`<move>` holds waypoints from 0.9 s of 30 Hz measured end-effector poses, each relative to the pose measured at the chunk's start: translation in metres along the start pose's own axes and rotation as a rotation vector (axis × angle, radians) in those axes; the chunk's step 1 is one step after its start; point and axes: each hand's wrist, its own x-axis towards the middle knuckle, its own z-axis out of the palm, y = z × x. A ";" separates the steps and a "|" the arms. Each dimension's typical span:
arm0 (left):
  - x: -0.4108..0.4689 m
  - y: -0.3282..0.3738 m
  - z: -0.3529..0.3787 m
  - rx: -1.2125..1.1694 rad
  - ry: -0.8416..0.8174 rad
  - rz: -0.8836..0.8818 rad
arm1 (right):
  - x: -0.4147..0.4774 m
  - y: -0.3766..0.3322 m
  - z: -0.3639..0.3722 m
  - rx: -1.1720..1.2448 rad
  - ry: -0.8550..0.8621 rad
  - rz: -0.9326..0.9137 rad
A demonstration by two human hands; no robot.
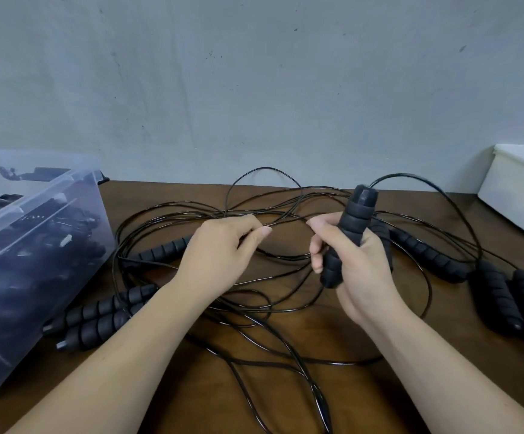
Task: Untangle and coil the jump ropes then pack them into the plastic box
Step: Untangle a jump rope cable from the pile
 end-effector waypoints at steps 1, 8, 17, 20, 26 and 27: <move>0.000 0.000 0.000 0.004 -0.008 0.014 | -0.001 0.002 0.001 -0.028 -0.020 0.012; -0.008 0.018 0.013 -0.001 -0.053 0.185 | -0.006 0.019 0.008 -0.178 -0.051 0.157; -0.002 0.009 -0.004 -0.002 -0.086 0.149 | 0.007 -0.004 -0.007 -0.032 0.102 0.025; 0.004 -0.002 -0.012 0.004 -0.044 0.095 | 0.016 -0.015 -0.019 0.081 0.211 0.006; 0.001 0.004 -0.006 -0.067 -0.043 0.111 | 0.005 0.001 -0.003 0.054 0.075 0.069; 0.000 0.007 -0.004 -0.071 -0.056 0.133 | 0.002 0.005 0.002 0.021 0.043 0.078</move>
